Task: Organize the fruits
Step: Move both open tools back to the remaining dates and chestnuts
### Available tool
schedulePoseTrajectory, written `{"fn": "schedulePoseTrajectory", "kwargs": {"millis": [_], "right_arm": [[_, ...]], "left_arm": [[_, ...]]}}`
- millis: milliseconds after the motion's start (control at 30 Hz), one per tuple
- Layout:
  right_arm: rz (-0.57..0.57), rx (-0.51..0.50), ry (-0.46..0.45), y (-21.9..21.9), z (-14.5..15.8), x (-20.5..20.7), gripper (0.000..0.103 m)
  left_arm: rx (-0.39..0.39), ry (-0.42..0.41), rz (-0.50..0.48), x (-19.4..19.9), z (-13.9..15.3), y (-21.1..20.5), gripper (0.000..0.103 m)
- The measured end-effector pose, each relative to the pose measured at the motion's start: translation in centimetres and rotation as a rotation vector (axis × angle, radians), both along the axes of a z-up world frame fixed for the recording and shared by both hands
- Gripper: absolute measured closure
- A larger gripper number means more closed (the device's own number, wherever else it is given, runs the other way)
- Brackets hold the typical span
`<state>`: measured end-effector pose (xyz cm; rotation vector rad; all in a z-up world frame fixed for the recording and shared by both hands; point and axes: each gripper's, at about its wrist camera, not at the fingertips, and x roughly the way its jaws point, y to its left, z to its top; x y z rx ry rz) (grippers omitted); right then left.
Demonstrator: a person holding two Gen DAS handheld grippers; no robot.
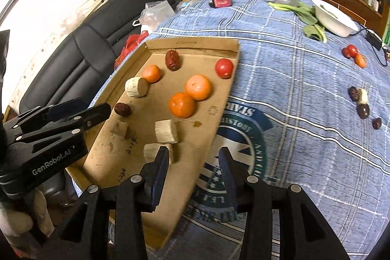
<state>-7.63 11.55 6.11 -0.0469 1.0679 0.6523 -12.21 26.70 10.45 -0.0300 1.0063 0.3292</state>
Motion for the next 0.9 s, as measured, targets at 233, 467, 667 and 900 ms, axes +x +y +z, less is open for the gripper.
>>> {"fn": "schedulePoseTrajectory", "kwargs": {"millis": [233,467,667,900], "right_arm": [[-0.025,0.016,-0.019,-3.3,1.0,-0.5,0.056],[-0.05,0.032,-0.046,-6.7,2.1,-1.2,0.055],[-0.088,0.041,-0.076,-10.4,3.1,-1.4,0.05],[-0.129,0.046,-0.064,-13.5,2.8,-1.1,0.05]], "left_arm": [[0.063,-0.022,-0.024,-0.7,1.4,-3.6,0.044],[0.091,-0.046,-0.054,-1.6,2.8,-7.3,0.044],[0.102,-0.069,-0.088,-1.5,3.5,-10.3,0.043],[0.121,-0.069,-0.131,-1.1,3.4,-13.3,0.043]]}}
